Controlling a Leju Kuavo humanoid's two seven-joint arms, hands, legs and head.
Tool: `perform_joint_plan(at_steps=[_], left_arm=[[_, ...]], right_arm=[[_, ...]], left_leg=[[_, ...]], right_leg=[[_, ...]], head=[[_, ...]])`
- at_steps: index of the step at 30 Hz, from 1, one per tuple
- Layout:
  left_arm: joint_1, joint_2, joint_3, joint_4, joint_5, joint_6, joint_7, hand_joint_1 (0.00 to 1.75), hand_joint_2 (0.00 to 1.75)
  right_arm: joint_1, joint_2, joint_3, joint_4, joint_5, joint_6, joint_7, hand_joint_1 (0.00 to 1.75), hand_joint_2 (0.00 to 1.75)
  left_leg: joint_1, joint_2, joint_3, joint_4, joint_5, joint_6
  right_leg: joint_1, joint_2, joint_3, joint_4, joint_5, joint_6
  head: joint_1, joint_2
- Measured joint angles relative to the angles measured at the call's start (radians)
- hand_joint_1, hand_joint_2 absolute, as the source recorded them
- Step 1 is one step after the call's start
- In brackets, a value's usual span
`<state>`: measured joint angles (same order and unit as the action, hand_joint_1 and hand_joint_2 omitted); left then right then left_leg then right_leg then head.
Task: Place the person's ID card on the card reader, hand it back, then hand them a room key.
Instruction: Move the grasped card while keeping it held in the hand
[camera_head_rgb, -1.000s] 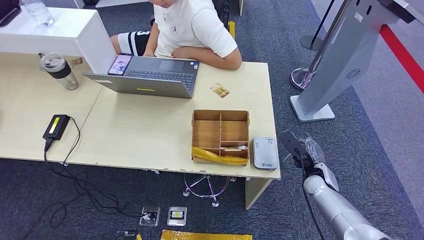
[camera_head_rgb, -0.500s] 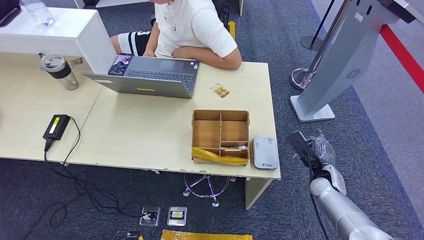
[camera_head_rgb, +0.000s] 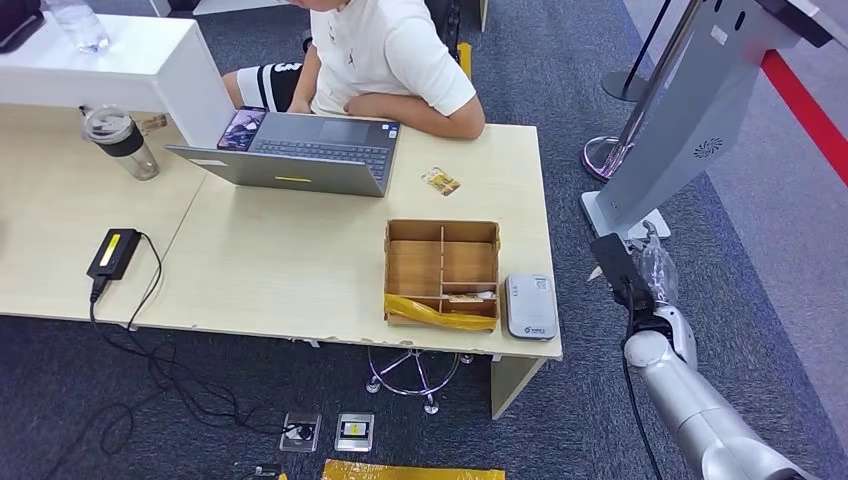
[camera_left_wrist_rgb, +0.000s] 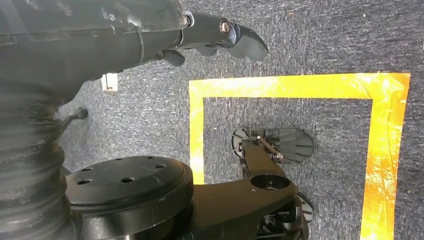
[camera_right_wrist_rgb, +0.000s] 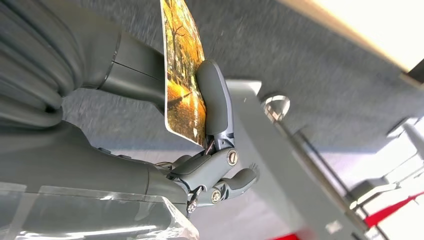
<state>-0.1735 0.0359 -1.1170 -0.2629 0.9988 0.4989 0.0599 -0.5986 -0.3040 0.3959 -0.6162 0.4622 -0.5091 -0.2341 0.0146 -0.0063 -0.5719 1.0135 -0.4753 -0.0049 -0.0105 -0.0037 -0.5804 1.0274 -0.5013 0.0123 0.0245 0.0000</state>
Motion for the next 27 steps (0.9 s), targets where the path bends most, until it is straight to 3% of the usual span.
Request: perform_joint_plan(at_steps=[12,27], left_arm=[[-0.001,-0.006,-0.002,0.003,0.007,0.0,0.0,0.0,1.75],[-0.001,-0.021,-0.003,0.005,0.022,0.021,0.007,0.0,1.75]], right_arm=[[-0.008,0.035,-0.001,-0.095,0.012,0.066,0.012,1.75,1.75],[-0.013,0.062,0.028,-0.053,0.023,0.141,0.042,1.75,1.75]], left_leg=[[0.0,0.0,0.0,0.0,0.0,0.0],[0.0,0.0,0.0,0.0,0.0,0.0]], right_leg=[[0.0,0.0,0.0,0.0,0.0,0.0],[0.0,0.0,0.0,0.0,0.0,0.0]], head=[[0.0,0.0],[0.0,0.0]])
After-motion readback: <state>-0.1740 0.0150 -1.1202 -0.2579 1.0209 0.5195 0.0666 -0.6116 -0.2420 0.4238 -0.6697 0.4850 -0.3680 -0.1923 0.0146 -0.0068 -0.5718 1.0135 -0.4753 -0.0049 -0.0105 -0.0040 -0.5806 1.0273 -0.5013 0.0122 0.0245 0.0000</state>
